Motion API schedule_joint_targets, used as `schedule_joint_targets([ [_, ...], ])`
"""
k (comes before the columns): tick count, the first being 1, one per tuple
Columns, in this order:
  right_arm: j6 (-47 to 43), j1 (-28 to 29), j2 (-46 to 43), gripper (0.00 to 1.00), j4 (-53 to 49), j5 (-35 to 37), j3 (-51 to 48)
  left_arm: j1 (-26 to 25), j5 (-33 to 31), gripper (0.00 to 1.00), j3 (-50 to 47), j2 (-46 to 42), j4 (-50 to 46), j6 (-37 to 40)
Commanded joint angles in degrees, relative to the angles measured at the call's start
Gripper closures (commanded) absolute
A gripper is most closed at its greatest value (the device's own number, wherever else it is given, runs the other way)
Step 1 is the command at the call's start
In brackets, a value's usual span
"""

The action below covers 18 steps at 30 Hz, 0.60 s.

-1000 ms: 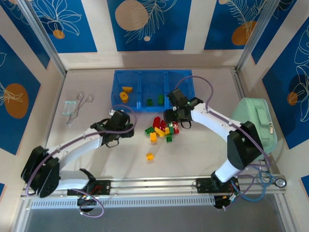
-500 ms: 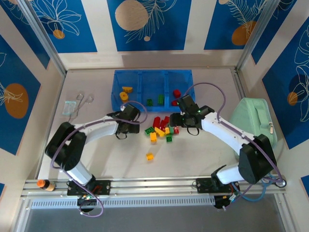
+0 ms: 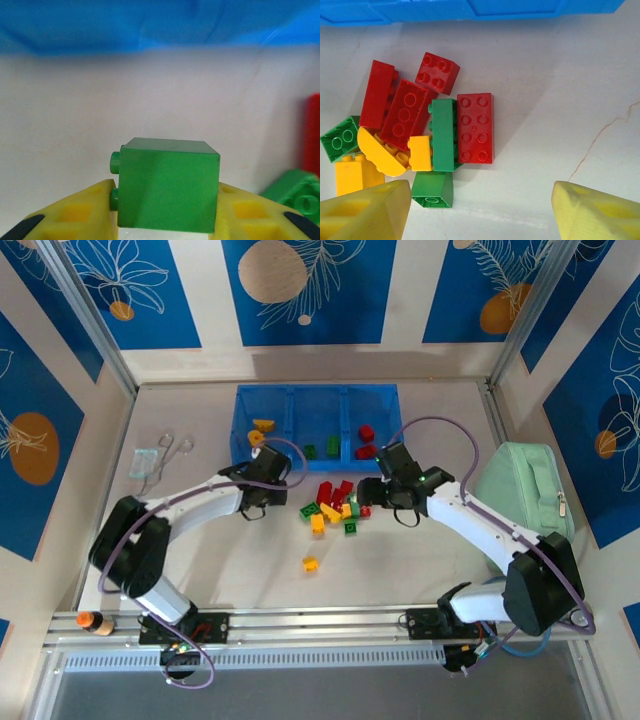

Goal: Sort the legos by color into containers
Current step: Pick up the lego from the center of the table, then place the lego in the container.

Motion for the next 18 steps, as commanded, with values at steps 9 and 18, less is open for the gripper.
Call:
schedule_joint_targets([
  [9,1.8,1.0,-2.5,0.27,0.3,-2.2,-1.2,-0.3,2.4,0.61,21.1,8.6,-2.6,8.5],
  [18,0.7,0.9,-6.3,0.25,-1.0,-3.1,-3.7,-0.1,3.5,0.56,41.6,25.4,-9.4,11.4],
])
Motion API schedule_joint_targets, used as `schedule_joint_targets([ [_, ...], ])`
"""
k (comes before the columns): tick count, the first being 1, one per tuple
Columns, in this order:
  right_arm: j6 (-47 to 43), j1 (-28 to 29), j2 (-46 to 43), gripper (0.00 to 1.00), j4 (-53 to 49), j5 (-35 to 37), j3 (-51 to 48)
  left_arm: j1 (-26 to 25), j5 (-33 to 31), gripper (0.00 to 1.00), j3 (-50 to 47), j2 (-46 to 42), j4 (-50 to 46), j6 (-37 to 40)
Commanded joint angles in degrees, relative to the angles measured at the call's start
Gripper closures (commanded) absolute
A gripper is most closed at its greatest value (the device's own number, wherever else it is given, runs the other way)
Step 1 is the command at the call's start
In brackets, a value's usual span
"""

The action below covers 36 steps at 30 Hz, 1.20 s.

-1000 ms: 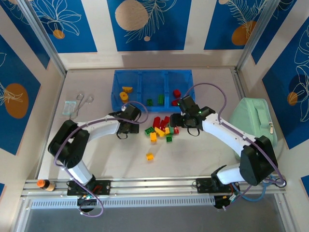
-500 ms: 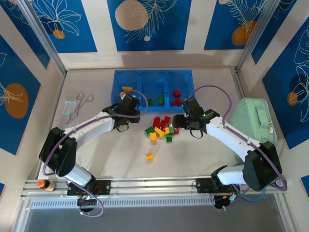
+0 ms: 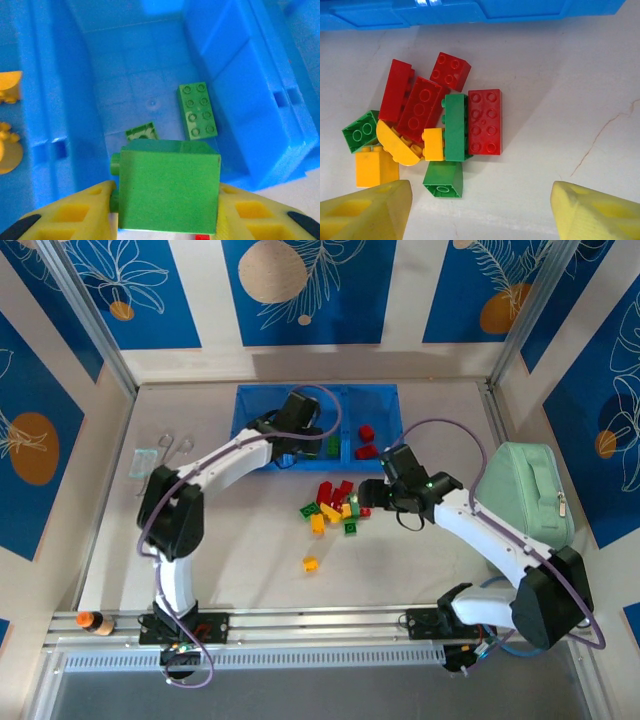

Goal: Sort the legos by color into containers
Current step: Place the lego in the container, then pick up the lego from the bottom-center of the table.

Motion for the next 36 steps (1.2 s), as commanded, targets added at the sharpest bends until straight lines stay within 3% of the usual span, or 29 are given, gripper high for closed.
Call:
schedule_joint_targets([
  [1,0.3,0.2,-1.6,0.25,-0.7,-2.2,-2.1,-0.1,0.8,0.55,7.5,4.7,-5.3,2.5],
  [4,0.7,0.3,-2.3,0.25,-0.7,-2.8,-2.7,-0.1,0.8,0.51,13.5,8.1,-8.3,2.9],
  [6,0.6,0.5,-2.8,0.25,-0.8,-2.8,-2.7,0.0,0.7,0.3,15.8,9.0,-9.5,2.9],
  [8,-0.1,0.6,-3.3,0.25,-0.5,-2.8,-3.0,-0.1,0.8,0.24,16.6,8.6,-10.3,2.7],
  [15,-3.8,3.0,-3.2,0.23,2.7,-6.3,-3.9,-2.7,1.4,0.23,8.4,-2.2,-6.4,2.7],
  [20,-3.4,11.2,-1.7,0.18,0.7,-2.9,-2.8,-3.7,1.3,0.23,-1.9,-13.8,-1.8,2.6],
  [24,-0.4,18.7,0.3,0.16,1.7,-2.3,-4.2,-3.9,-0.3,0.22,-17.0,-26.5,7.1,0.2],
  [29,3.8,25.3,6.8,0.16,5.8,-2.6,-5.4,-3.8,-2.7,0.22,-29.4,-37.4,9.8,-2.3],
  [36,4.8,33.5,18.9,0.17,4.0,-0.1,1.2,-3.8,-4.3,0.22,-40.8,-46.3,7.3,-7.0],
])
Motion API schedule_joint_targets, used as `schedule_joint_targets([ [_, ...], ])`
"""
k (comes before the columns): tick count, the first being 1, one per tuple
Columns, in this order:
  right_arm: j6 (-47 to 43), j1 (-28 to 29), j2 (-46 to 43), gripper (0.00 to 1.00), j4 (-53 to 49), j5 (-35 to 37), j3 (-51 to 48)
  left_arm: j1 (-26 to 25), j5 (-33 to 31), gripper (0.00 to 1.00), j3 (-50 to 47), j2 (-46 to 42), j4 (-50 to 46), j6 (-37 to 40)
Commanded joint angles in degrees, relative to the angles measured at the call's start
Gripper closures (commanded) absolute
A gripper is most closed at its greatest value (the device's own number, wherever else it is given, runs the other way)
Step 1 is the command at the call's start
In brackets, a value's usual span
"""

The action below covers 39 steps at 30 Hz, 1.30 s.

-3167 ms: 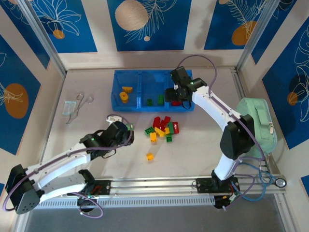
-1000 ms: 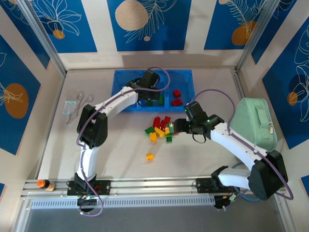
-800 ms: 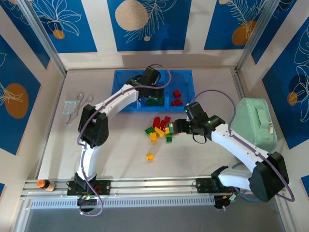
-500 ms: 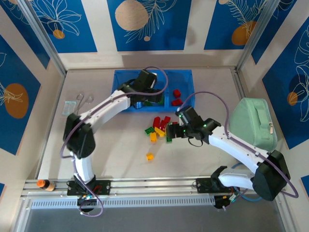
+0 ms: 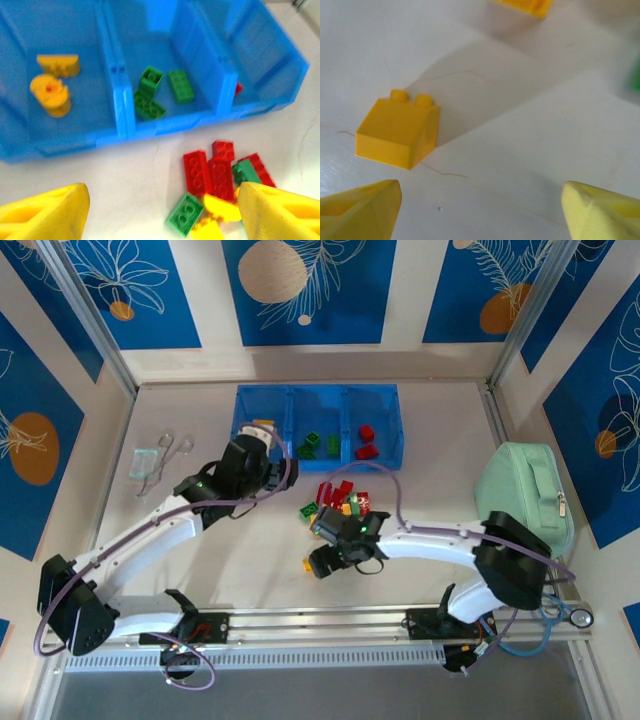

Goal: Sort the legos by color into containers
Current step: Pick up the lego from the bottom-center of the table, then place the lego in the container.

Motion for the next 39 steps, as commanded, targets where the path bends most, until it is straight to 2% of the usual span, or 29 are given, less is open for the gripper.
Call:
schedule_joint_targets([
  [1,2.3,2.6,3.6,0.17,-0.3,1.2,4.0,0.2,-1.6,0.22,-5.0,-4.6,-0.6,-4.2],
  [5,2.9,5.1,8.3,0.18,-0.9,1.9,7.4,0.2,-2.7,0.22,-10.0,-9.6,-1.3,-6.7],
  [10,4.5,5.2,14.1,0.22,-3.1,1.9,11.8,0.2,-4.2,0.22,-11.9,-13.1,-3.7,-6.9],
  [12,5.6,5.4,16.6,0.31,-5.3,2.9,13.9,0.2,-4.7,0.22,-12.1,-13.9,-4.7,-6.8],
  [15,6.7,6.1,18.4,0.53,-7.7,5.1,16.1,0.2,-5.4,0.22,-12.8,-15.1,-5.6,-6.8],
  [17,6.9,6.2,18.7,0.61,-8.4,5.9,17.4,0.2,-5.8,0.22,-13.7,-16.0,-5.7,-7.0],
  [20,6.7,5.6,19.1,0.67,-10.2,6.9,20.8,0.2,-5.8,0.22,-15.4,-17.3,-5.4,-8.0],
  [25,1.9,2.2,19.5,0.67,-11.0,5.8,28.9,0.2,-5.2,0.23,-19.2,-20.0,-5.9,-10.8],
  [29,-3.9,-1.9,22.7,0.67,-13.9,4.9,40.0,0.2,-4.2,0.23,-24.1,-24.5,-7.8,-14.8],
  [34,-9.1,-8.0,30.2,0.67,-17.0,1.4,54.6,0.2,-3.4,0.24,-30.2,-33.2,-12.5,-20.1],
  [39,-13.5,-12.6,41.9,0.67,-23.4,0.2,74.5,0.2,-1.9,0.26,-35.6,-42.0,-16.2,-24.4],
])
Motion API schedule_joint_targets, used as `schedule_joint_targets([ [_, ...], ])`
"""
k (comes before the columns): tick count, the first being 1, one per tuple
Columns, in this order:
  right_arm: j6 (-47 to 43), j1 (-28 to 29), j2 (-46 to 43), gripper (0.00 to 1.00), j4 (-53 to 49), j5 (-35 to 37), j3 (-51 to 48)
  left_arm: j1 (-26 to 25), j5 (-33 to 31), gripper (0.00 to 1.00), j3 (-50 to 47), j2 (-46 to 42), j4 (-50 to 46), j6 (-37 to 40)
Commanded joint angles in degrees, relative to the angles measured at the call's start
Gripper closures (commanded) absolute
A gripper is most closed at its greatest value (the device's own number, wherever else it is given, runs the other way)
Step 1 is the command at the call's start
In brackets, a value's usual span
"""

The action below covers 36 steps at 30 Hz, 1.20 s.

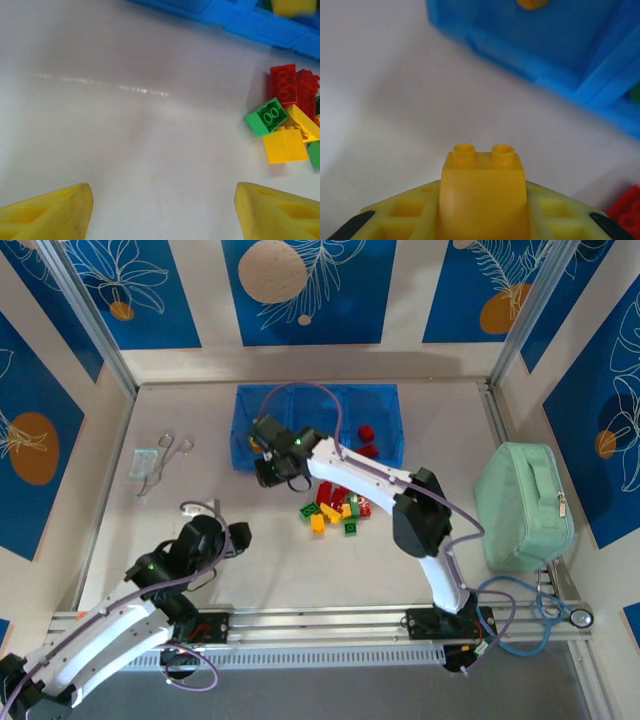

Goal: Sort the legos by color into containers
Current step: Place the lego in the container.

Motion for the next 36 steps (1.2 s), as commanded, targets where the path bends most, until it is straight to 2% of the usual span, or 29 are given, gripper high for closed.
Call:
schedule_joint_targets([
  [1,-5.3,-2.4,7.9,0.67,-8.3,-2.2,13.1,0.1,1.8,0.26,-2.6,-3.8,-4.4,-4.6],
  [5,-8.2,-4.7,18.6,0.65,-14.2,-2.0,32.1,0.1,2.4,0.26,-2.8,-4.9,-6.8,-5.0],
  [8,-10.1,-6.0,23.4,0.63,-14.8,-1.5,39.8,0.0,2.4,0.26,-2.6,-5.3,-7.0,-4.7],
  [10,-10.9,-6.5,24.0,0.58,-13.3,-1.0,39.9,-0.1,2.8,0.26,-2.5,-5.3,-6.4,-4.6],
  [11,-11.2,-6.8,23.8,0.51,-11.6,-0.7,39.1,-0.1,3.0,0.26,-2.5,-5.2,-6.0,-4.6],
  [13,-11.5,-6.9,23.6,0.3,-9.9,0.1,39.1,0.0,3.6,0.26,-2.7,-5.0,-5.0,-4.6],
  [14,-11.7,-6.9,23.6,0.25,-9.7,0.5,39.8,-0.1,3.8,0.26,-2.8,-4.8,-4.5,-4.6],
  [16,-11.3,-6.9,23.2,0.21,-10.2,1.4,41.6,-0.2,4.2,0.26,-2.5,-4.1,-4.0,-4.3],
  [19,-10.6,-6.9,20.1,0.21,-10.7,1.8,40.8,-0.5,3.4,0.27,-0.8,-1.9,-5.4,-3.5],
  [24,-8.9,-6.7,8.6,0.21,-7.7,2.8,29.0,-1.5,3.5,0.27,1.1,1.9,-2.9,-1.6],
  [30,-7.2,-7.7,-10.6,0.21,3.7,1.9,2.6,-2.7,4.9,0.27,3.0,10.0,4.4,1.3],
  [36,-3.5,-11.1,-26.6,0.2,11.4,0.9,-21.4,-6.3,6.0,0.27,8.8,22.7,9.4,5.0],
])
